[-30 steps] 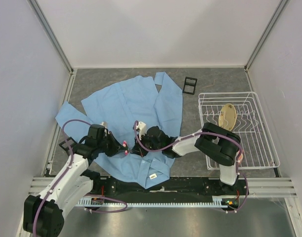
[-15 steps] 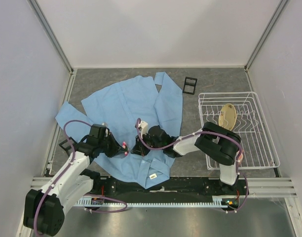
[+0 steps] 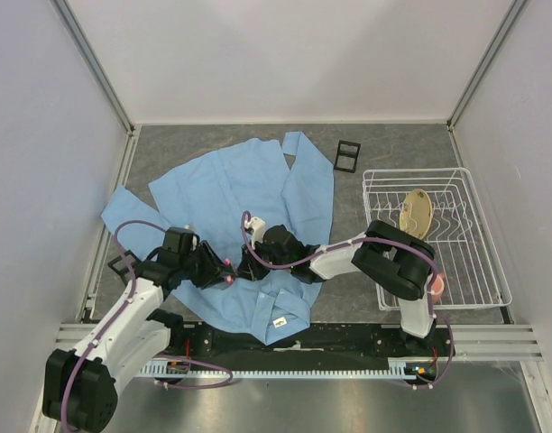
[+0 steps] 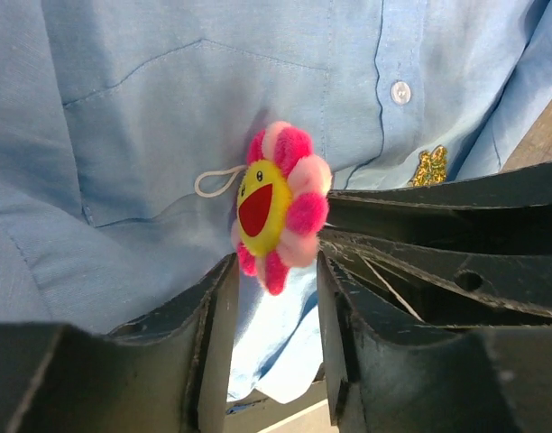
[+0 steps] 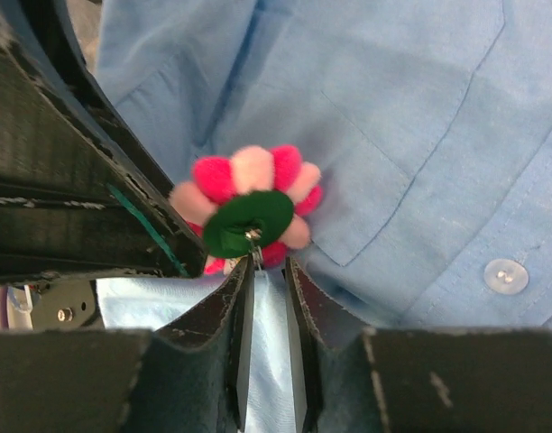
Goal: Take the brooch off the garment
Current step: Remove the brooch from the clothes.
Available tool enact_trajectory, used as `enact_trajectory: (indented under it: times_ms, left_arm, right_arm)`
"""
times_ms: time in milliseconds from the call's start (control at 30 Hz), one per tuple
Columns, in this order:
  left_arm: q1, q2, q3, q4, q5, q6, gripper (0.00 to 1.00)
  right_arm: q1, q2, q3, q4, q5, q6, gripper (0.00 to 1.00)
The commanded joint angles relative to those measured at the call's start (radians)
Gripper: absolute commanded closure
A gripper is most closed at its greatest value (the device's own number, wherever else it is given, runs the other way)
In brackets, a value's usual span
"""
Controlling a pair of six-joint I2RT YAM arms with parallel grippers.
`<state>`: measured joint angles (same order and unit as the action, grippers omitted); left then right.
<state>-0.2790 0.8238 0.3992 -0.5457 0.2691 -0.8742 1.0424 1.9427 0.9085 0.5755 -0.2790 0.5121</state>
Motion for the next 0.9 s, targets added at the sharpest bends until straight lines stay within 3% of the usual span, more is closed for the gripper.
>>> enact_trajectory:
  times_ms: [0, 167, 333, 367, 667, 767, 867]
  left_arm:
    - [0.000, -0.009, 0.032, -0.007, -0.037, -0.028, 0.50]
    - [0.000, 0.047, 0.059, 0.013, -0.051, -0.008, 0.42]
    - [0.000, 0.083, 0.053, 0.032, -0.073, 0.011, 0.46]
    - [0.000, 0.083, 0.049, 0.039, -0.071, 0.015, 0.56]
    - [0.000, 0.090, 0.016, 0.062, -0.064, 0.032, 0.92]
    - [0.000, 0.083, 0.016, 0.062, -0.057, 0.035, 0.98]
    - [0.000, 0.078, 0.010, 0.062, -0.056, 0.035, 0.98]
  right_arm:
    - [-0.002, 0.016, 0.030, -0.005, 0.009, -0.007, 0.75]
    - [-0.002, 0.021, 0.030, 0.007, 0.001, -0.001, 0.83]
    - [-0.002, 0.025, 0.033, 0.015, -0.011, 0.003, 0.88]
    - [-0.002, 0.025, 0.035, 0.017, -0.009, 0.003, 0.89]
    - [-0.002, 0.028, 0.052, 0.011, -0.008, -0.006, 0.92]
    - [-0.002, 0.036, 0.064, 0.004, -0.011, -0.009, 0.91]
    - [-0.002, 0.038, 0.075, -0.003, -0.012, -0.017, 0.86]
